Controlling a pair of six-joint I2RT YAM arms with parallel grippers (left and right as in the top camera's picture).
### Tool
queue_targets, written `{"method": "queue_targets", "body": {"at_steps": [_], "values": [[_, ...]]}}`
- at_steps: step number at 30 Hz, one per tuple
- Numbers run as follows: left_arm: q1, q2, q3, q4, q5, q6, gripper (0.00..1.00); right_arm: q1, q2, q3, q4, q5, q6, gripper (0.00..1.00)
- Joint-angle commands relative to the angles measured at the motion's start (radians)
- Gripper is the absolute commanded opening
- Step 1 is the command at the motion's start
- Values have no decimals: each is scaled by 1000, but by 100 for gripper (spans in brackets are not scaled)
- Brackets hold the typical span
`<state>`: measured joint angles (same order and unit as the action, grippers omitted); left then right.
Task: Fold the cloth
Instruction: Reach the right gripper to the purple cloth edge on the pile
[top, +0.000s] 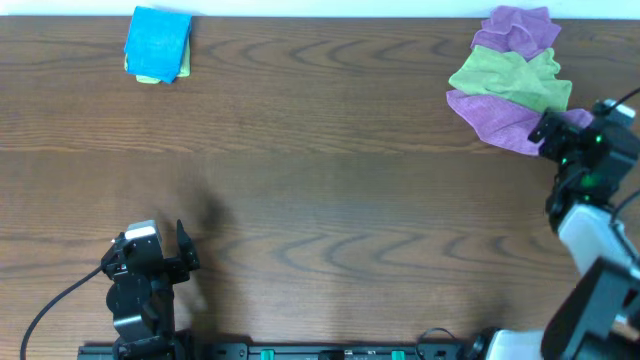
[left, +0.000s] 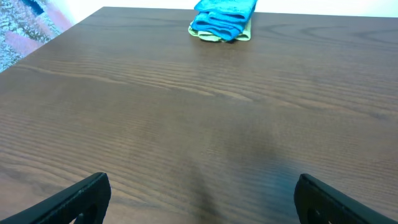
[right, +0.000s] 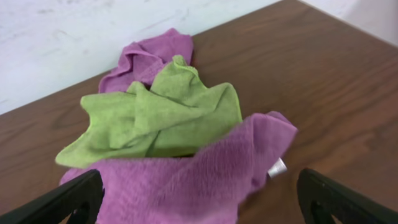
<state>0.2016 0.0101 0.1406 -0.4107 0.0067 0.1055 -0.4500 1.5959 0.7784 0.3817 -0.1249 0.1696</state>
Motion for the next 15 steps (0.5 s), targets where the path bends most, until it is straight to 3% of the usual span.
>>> {"method": "queue_targets", "body": {"at_steps": [1,7,15], "values": [[4,-6,-20,-4,-14,6,95,-13,93,77,0,-41,-29,99],[4,-6,-20,-4,-15,6,95,-16,250,207,-20,-67,-29,99],[4,-6,-20,-4,-15,6,95,-32,316,237,-32,-63,-29,99]]}}
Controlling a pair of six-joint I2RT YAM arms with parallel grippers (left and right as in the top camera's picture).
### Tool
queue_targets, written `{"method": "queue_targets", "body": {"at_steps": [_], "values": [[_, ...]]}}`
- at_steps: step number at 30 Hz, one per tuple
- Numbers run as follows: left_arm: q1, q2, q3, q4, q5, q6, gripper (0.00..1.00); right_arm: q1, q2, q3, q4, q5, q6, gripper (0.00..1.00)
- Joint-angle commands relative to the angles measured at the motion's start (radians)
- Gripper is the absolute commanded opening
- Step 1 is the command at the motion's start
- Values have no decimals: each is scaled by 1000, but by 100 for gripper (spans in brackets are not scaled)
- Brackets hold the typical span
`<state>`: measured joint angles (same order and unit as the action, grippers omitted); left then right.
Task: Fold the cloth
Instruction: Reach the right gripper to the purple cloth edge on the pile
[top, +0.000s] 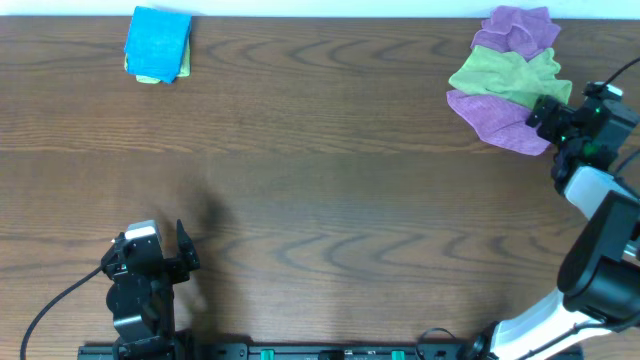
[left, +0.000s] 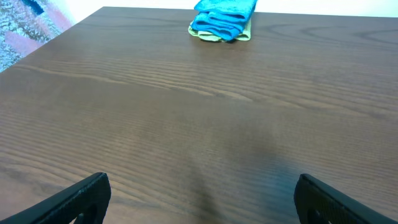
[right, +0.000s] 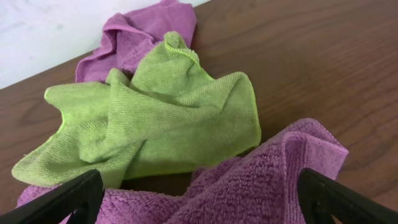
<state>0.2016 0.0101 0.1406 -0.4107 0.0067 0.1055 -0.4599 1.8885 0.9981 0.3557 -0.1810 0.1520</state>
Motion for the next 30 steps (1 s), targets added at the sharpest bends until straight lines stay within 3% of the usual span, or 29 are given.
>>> {"method": "queue_targets", "body": {"at_steps": [1,8,12,14,18,21,23,30], "values": [[4,-6,-20,-4,-14,6,95,-26,27,17,-9,-8,-11,99],[4,-6,-20,-4,-14,6,95,-46,37,17,-16,-7,-12,98],[4,-6,-20,-4,-15,6,95,-48,39,17,-16,-8,-11,89],[4,-6,-20,-4,-14,6,95,-48,39,17,-16,-10,-11,81],[4,-6,-20,-4,-15,6,95,-48,47,17,-16,-11,-11,33],[4,-6,-20,-4,-15,6,95,-48,48,17,-15,-39,-11,6],[4,-6,-20,-4,-14,6,95,-47,48,18,-9,-87,-11,1],[4,-6,-20,-4,-15,6,95,-47,17,33,-8,-341,12,1]]}}
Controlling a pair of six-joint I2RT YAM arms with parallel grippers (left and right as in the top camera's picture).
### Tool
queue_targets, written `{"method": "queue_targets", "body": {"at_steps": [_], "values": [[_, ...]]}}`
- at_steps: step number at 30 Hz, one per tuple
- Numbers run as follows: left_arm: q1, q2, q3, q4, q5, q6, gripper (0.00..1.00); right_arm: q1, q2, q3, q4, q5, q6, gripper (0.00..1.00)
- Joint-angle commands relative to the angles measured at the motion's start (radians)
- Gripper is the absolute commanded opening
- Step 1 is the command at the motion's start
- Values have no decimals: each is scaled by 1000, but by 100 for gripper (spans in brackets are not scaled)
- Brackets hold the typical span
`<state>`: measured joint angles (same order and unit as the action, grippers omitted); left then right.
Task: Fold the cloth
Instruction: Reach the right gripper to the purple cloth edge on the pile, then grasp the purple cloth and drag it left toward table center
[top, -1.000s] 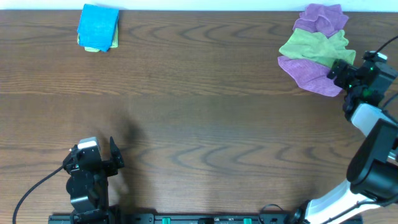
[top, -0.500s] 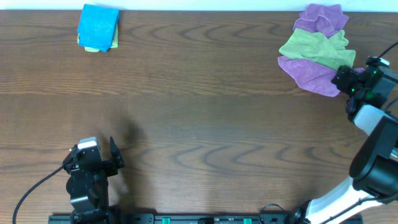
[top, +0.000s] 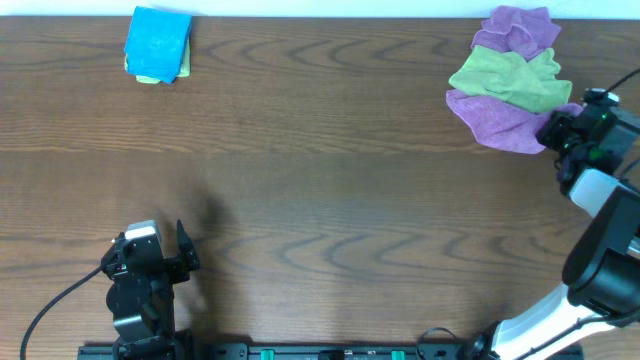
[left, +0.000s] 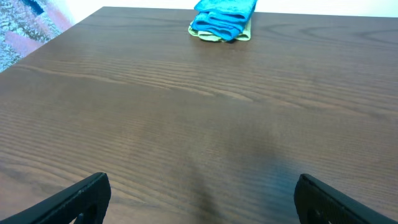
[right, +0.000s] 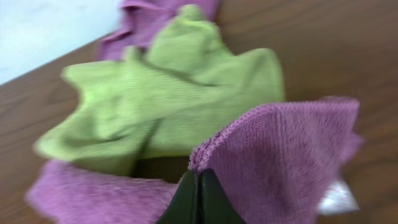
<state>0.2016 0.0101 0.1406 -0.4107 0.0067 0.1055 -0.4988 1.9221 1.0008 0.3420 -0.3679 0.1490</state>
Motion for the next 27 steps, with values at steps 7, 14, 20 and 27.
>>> {"method": "queue_targets", "body": {"at_steps": [7,14,20,27], "values": [[4,-6,-20,-4,-14,6,95,27,-180,58,5,-373,69,1],[4,-6,-20,-4,-15,6,95,201,-406,58,-25,-479,127,1],[4,-6,-20,-4,-14,6,95,410,-497,58,-39,-490,173,1],[4,-6,-20,-4,-14,6,95,677,-514,111,-39,-592,233,1]]}}
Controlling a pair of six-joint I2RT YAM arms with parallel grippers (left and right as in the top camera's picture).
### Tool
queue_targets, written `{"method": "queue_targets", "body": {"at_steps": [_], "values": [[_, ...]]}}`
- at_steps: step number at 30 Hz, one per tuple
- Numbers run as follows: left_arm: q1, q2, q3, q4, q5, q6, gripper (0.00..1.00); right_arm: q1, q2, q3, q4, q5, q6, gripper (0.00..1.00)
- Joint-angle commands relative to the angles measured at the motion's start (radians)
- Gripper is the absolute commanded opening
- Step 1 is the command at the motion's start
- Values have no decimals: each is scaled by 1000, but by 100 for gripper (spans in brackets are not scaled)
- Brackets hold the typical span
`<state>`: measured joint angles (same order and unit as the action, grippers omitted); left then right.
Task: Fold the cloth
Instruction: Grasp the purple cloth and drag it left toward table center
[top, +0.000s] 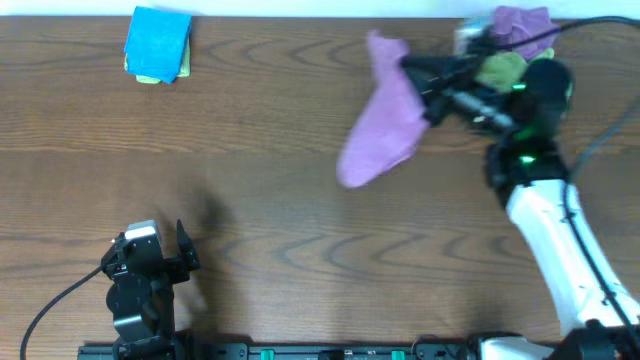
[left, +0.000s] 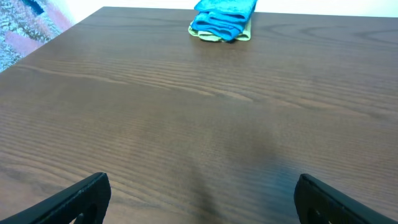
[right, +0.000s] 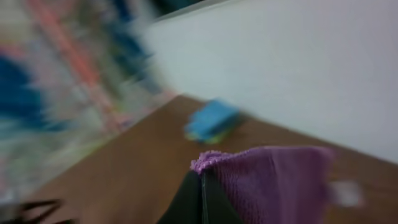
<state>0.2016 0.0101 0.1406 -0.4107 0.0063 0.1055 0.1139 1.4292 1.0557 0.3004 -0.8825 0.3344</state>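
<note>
A purple cloth hangs in the air over the table's back middle, with my right gripper shut on its upper corner. In the right wrist view the closed fingers pinch the purple cloth; the picture is blurred. My left gripper stands open at the front left, low over bare wood, with nothing between its fingertips.
A green cloth and another purple cloth lie at the back right, partly hidden by the right arm. A folded blue cloth on a yellow-green one sits at the back left, also seen as the blue cloth.
My right gripper, then shut on the purple cloth's edge at the pile on the far right, now holds that cloth lifted off the pile, well to the left. The left arm is unchanged.
My right gripper was open beside the pile of purple and green cloths. It then stood closer over the purple cloth's edge, then shut on it. Now the purple cloth hangs from it above the table's back middle. The left gripper stayed open throughout.
</note>
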Motion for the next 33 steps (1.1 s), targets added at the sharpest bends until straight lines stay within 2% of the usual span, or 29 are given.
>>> {"method": "queue_targets", "body": {"at_steps": [1,3,5,7,9,10,11,12,13,15,18,19,22,23,24,25,27,33], "values": [[4,-6,-20,-4,-14,6,95,79,-25,64,2,-88,47,1],[4,-6,-20,-4,-14,6,95,85,-36,69,-15,-83,45,1],[4,-6,-20,-4,-14,6,95,58,-38,69,-112,-47,36,1],[4,-6,-20,-3,-14,6,96,19,-37,69,-281,0,-24,1],[4,-6,-20,-4,-14,6,95,-19,-36,69,-500,138,-147,1],[4,-6,-20,-4,-14,6,95,-31,-36,69,-578,226,-178,22],[4,-6,-20,-4,-14,6,95,-40,-36,69,-650,329,-186,67],[4,-6,-20,-4,-14,6,95,-45,-37,69,-684,374,-186,84],[4,-6,-20,-4,-14,6,95,-44,-37,69,-700,386,-192,96],[4,-6,-20,-3,-14,6,95,-35,-37,69,-727,388,-238,98],[4,-6,-20,-3,-14,6,95,-21,-37,68,-793,416,-307,96],[4,-6,-20,-4,-14,6,96,-14,-37,68,-823,434,-345,91],[4,-6,-20,-4,-14,6,95,22,-28,63,-890,513,-413,61],[4,-6,-20,-4,-14,6,95,39,-21,60,-900,531,-426,48],[4,-6,-20,-4,-14,6,96,56,-12,60,-911,551,-443,29],[4,-6,-20,-4,-14,6,95,73,-2,60,-915,575,-449,18],[4,-6,-20,-4,-14,6,95,99,20,60,-912,623,-449,1],[4,-6,-20,-4,-14,6,96,132,145,60,-865,698,-467,1]]}}
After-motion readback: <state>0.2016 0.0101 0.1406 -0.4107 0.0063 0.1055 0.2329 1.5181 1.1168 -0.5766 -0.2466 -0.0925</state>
